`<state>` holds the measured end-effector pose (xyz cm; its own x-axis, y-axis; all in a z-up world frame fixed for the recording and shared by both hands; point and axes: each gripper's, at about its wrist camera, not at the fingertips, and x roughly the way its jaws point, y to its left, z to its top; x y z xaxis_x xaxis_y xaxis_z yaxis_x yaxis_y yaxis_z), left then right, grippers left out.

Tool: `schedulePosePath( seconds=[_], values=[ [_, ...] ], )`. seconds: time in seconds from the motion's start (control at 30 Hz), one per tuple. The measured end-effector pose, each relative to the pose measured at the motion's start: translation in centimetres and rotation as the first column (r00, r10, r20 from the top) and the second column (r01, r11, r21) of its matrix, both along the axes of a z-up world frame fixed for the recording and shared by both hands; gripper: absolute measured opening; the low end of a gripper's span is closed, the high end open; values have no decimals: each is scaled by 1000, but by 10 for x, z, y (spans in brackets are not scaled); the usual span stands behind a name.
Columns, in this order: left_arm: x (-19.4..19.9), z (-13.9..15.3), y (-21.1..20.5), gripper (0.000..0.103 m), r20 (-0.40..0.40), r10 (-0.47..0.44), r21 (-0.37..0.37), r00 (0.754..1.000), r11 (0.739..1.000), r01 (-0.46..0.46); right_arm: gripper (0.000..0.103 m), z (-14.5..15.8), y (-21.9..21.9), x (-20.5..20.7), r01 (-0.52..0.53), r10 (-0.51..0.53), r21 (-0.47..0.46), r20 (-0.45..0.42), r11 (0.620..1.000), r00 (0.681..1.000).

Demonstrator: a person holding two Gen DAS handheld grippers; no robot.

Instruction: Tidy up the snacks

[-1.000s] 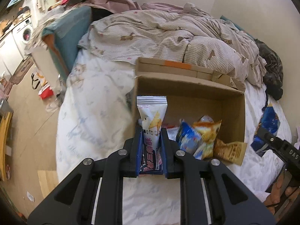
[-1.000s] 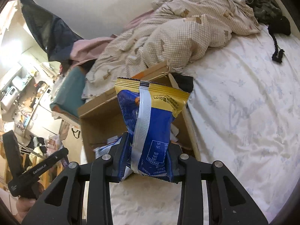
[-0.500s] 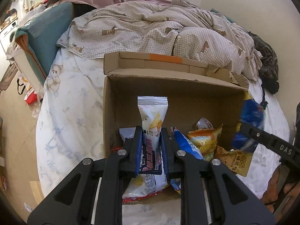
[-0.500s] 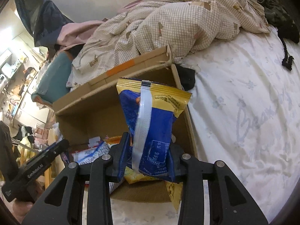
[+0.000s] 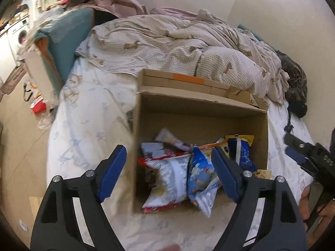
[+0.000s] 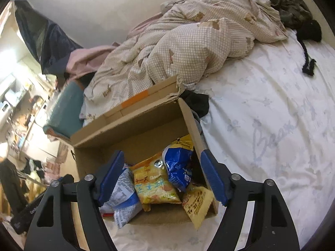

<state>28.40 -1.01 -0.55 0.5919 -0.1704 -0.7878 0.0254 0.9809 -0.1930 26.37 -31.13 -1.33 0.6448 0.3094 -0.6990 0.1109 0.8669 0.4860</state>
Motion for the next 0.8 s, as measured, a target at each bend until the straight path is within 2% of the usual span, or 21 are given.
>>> schedulePosePath(
  seconds=[0.13, 0.2, 0.3, 0.47, 0.6, 0.7, 0.8],
  values=[
    [-24, 13, 11, 81, 27, 29, 25, 999, 999, -30, 94, 16, 10, -23, -24, 25, -40, 39, 999, 999],
    [-37, 17, 16, 81, 49, 38, 39, 998, 998, -40, 103, 21, 18, -37, -35, 40, -76, 65, 996, 997],
    [-57, 19, 25, 89, 59, 62, 42, 996, 997, -64, 103, 25, 26, -56, -47, 56, -94, 90, 994, 994],
    [-85, 25, 35, 91, 84, 78, 51, 993, 995, -82, 103, 27, 35, -86, -59, 72, -123, 98, 991, 993],
    [-107, 27, 37, 102, 102, 102, 62, 990, 992, -109, 103, 28, 44, -108, -63, 82, -169, 105, 984, 991],
    [-125, 20, 38, 103, 65, 122, 41, 990, 991, -125, 103, 28, 50, -125, -72, 98, -213, 113, 974, 989],
    [-142, 19, 33, 103, 77, 114, 71, 991, 990, -119, 103, 29, 57, -142, -71, 110, -268, 135, 961, 985]
  ],
)
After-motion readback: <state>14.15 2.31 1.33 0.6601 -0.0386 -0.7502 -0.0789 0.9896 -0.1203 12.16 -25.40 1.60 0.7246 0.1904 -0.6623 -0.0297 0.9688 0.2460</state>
